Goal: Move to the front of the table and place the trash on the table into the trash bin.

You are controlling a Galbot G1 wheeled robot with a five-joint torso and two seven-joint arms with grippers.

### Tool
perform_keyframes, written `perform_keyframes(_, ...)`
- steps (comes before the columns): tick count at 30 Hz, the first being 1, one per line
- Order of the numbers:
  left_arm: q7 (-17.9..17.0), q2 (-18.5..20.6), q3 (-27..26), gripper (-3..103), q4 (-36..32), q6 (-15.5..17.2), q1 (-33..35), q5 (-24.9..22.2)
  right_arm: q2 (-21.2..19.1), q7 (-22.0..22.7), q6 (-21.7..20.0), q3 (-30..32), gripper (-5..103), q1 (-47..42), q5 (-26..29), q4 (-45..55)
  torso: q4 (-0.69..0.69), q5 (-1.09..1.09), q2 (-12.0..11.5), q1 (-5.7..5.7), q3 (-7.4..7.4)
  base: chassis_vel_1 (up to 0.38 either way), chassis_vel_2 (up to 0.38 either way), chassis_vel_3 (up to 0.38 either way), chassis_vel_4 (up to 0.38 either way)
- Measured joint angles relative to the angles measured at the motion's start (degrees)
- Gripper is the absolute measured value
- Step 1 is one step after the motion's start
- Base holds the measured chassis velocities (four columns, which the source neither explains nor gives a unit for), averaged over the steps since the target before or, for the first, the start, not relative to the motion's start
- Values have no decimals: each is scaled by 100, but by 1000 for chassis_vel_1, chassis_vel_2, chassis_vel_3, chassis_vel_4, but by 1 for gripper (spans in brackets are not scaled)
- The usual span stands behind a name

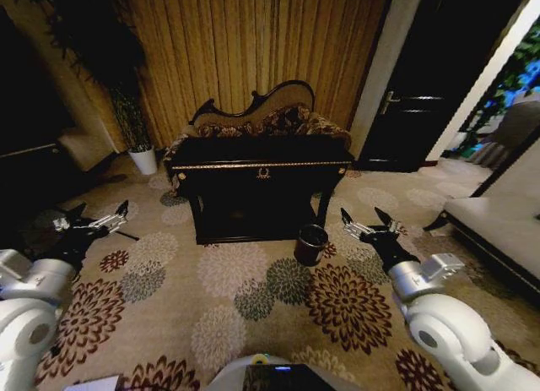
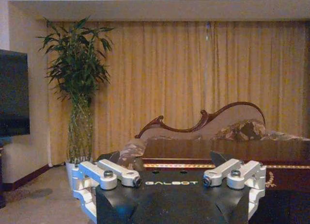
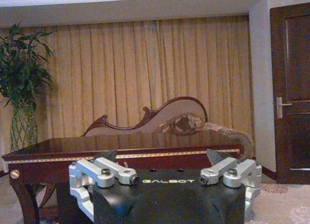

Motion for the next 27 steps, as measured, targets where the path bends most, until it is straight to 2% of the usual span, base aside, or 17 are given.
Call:
perform_keyframes(11,7,2,13,100,11,-9,-2,6,2,0,1,-30,100,4,-34,-44,2,-3,-1,1,1,182,-194,-179,195)
perform_keyframes(16,16,1,26,100,32,-25,2,12,44,0,92,-122,100,8,-139,-104,-3,2,5,-5,-2,202,-175,-232,154)
perform_keyframes(18,17,2,36,100,47,-33,-5,14,57,-2,136,-153,100,18,-179,-137,1,-4,5,-5,-2,128,-130,-155,102)
perform_keyframes(27,18,-9,68,100,71,-55,-14,23,58,-7,153,-167,100,41,-189,-193,-1,1,-3,6,3,6,-1,2,6)
